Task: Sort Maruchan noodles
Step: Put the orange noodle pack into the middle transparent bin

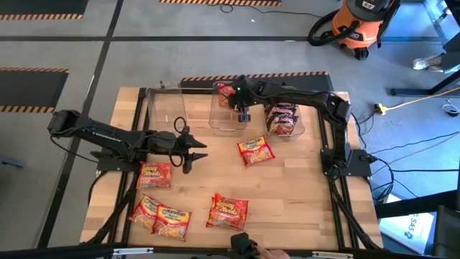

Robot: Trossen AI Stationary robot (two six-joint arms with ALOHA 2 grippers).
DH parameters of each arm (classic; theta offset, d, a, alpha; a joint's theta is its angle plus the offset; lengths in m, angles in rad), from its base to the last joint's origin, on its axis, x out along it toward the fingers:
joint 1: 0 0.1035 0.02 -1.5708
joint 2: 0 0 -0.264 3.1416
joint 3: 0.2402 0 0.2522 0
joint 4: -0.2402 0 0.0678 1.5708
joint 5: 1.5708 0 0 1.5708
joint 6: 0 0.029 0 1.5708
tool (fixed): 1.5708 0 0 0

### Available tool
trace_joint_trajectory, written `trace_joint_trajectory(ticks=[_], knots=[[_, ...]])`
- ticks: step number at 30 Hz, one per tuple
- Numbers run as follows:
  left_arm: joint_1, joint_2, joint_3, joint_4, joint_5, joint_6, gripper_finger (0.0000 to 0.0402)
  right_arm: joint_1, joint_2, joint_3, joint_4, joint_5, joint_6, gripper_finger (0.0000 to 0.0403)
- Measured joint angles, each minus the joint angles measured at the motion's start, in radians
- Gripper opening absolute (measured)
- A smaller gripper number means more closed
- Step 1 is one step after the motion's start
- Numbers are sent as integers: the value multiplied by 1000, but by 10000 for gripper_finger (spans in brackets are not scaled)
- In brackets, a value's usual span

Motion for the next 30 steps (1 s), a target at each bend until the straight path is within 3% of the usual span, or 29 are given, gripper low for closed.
trace_joint_trajectory(ticks=[8, 15, 30], knots=[[0, 0, 0, 0, -3, 12, 165, 6, 1, 113, -20, -4, 5, 99], [0, 0, 0, 0, -3, 12, 165, -1, 90, 220, -174, 2, 0, 99], [0, 0, 0, -10, -2, 12, 165, 8, 192, 226, -211, 77, -49, 99]])
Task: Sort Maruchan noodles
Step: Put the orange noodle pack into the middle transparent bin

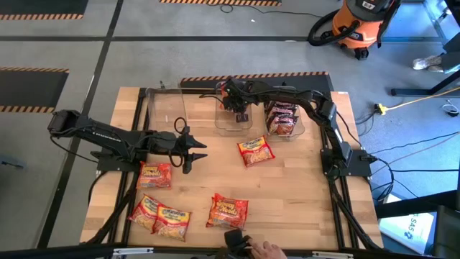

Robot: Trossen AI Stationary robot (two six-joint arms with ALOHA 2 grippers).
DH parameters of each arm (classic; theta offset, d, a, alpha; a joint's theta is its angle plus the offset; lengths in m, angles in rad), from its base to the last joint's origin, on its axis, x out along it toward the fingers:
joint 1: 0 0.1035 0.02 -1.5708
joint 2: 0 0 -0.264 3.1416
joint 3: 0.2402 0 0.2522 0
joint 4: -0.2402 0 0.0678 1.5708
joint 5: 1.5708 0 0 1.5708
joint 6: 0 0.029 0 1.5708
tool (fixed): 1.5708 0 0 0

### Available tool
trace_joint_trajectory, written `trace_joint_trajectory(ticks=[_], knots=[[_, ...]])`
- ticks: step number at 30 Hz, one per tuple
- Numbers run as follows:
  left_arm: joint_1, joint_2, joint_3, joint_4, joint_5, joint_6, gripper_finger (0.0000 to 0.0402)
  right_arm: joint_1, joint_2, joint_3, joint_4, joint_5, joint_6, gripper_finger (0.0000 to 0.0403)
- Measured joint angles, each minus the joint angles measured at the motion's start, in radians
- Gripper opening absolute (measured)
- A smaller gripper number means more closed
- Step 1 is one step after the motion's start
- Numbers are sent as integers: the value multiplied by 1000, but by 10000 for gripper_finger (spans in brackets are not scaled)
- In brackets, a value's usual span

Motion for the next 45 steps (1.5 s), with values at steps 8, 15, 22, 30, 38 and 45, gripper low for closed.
trace_joint_trajectory(ticks=[8, 15, 22, 30, 38, 45], knots=[[0, 0, 0, -1, 6, 26, 165, 11, 2, 0, -2, 2, -4, 150], [0, 0, 0, -1, 6, 26, 165, 11, 2, 0, 38, 90, -3, 224], [-4, 0, 0, -1, 7, 26, 165, 18, 2, 0, 50, 160, 2, 238], [-5, 0, 0, 1, 7, 26, 165, 108, -54, -2, -70, 243, 53, 234], [-5, 0, 0, 13, 6, 25, 165, 232, -253, 1, -215, 331, 234, 234], [-5, 0, 0, 22, 24, -2, 165, 341, -418, -28, -430, 140, 575, 234]])
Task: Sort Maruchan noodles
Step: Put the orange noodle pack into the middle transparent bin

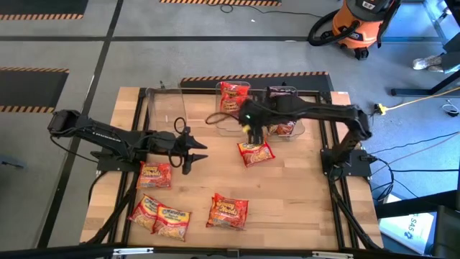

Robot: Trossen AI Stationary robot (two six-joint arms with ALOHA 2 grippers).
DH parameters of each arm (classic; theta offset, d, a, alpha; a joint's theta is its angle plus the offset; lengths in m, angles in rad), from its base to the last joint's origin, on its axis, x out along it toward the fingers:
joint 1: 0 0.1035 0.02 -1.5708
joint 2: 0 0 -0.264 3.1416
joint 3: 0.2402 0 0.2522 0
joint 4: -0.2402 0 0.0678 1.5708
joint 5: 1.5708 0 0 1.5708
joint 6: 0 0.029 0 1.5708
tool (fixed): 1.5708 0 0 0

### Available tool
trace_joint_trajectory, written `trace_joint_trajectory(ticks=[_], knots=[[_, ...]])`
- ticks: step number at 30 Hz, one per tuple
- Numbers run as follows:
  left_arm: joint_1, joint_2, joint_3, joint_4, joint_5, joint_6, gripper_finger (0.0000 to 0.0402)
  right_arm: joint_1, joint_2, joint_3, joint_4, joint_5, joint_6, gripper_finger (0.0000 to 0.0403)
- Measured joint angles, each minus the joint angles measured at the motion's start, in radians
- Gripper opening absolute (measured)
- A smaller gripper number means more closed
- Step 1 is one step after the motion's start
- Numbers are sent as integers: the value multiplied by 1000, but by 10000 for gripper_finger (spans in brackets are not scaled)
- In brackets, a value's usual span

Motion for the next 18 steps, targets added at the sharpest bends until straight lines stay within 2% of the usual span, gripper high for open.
trace_joint_trajectory(ticks=[3, 5, 10, 14, 18], knots=[[-12, 0, 0, 19, 21, -3, 165, 61, -54, -82, 15, -166, 114, 234], [-25, 0, 0, 28, 25, -3, 165, 116, -89, -168, 93, -218, 139, 234], [-61, 0, 0, 30, 15, -7, 165, 228, -148, -436, 388, -259, 144, 234], [-86, 0, 0, 29, 7, -27, 165, 252, -175, -645, 657, -288, 233, 234], [-94, 0, 0, 28, 6, -27, 165, 253, -187, -795, 908, -359, 320, 234]])
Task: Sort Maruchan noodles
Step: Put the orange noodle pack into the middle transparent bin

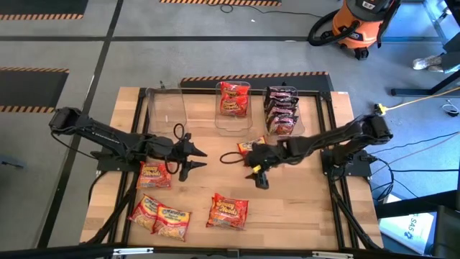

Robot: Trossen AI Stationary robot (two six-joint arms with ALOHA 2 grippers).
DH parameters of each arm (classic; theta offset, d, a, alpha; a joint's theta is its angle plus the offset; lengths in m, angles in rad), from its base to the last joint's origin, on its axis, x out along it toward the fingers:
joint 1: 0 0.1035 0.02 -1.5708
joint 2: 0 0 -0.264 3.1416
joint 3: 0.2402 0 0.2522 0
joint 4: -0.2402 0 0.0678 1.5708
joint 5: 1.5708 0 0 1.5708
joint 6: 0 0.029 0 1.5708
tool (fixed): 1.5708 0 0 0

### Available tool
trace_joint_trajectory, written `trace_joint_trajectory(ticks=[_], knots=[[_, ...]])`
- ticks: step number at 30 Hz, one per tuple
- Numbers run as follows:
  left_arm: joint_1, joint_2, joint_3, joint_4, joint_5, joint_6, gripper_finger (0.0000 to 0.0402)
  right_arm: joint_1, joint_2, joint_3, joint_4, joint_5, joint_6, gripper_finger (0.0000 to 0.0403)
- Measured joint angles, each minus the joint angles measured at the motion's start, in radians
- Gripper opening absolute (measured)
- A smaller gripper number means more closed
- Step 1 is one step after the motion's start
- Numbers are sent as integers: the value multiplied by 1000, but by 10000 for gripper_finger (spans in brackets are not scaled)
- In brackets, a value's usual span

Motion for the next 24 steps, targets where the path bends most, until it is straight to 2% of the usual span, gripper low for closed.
trace_joint_trajectory(ticks=[5, 9, 13, 16, 24], knots=[[5, 2, 0, 71, -13, -6, 165, 0, -5, -105, 302, -41, 117, 234], [-31, 64, 0, 149, 3, -6, 165, 0, 3, -144, 485, -46, 247, 234], [-81, 162, 1, 257, 3, -35, 165, 0, 17, -144, 549, 24, 350, 234], [-132, 224, 31, 264, 4, -84, 165, 0, 35, -143, 592, 21, 367, 241], [-314, 356, 148, 263, -38, -154, 165, 56, 35, -144, 593, 7, 429, 303]])
